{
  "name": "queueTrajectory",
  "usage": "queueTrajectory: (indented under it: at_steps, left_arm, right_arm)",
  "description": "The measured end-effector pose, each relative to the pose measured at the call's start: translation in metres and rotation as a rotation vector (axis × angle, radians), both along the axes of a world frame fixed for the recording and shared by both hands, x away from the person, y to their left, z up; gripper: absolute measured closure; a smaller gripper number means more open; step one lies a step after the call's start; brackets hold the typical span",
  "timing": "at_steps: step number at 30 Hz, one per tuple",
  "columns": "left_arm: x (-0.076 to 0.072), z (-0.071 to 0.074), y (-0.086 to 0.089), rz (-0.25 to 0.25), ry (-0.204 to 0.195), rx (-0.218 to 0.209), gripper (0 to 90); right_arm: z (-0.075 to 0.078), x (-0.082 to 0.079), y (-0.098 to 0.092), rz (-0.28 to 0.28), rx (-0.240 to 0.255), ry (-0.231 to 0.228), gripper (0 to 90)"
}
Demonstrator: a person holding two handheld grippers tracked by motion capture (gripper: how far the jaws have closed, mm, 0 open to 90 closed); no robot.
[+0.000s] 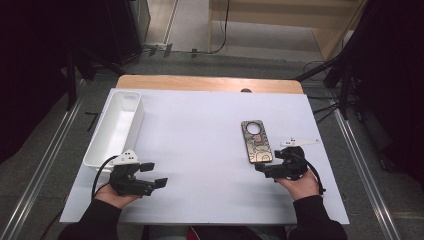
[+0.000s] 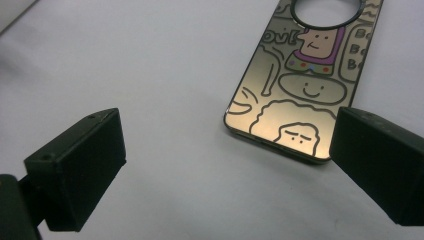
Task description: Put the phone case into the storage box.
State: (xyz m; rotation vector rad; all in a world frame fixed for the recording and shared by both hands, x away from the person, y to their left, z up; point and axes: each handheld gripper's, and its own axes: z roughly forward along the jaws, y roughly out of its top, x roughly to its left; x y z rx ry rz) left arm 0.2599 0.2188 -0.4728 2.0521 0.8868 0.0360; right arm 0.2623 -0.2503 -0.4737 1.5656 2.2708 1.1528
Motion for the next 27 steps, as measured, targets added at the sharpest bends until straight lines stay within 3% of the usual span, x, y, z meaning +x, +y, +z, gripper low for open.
queueTrajectory:
  at_steps: [16, 27]
  left_arm:
    - [0.0, -0.001, 0.0, 0.004, 0.001, 0.006, 18.2]
    - [0.0, -0.001, 0.001, 0.006, 0.002, 0.006, 18.2]
  right_arm:
    - [0.006, 0.021, 0.002, -0.084, -0.041, -0.012, 0.6]
    - [0.008, 0.035, 0.006, -0.109, -0.074, -0.018, 0.6]
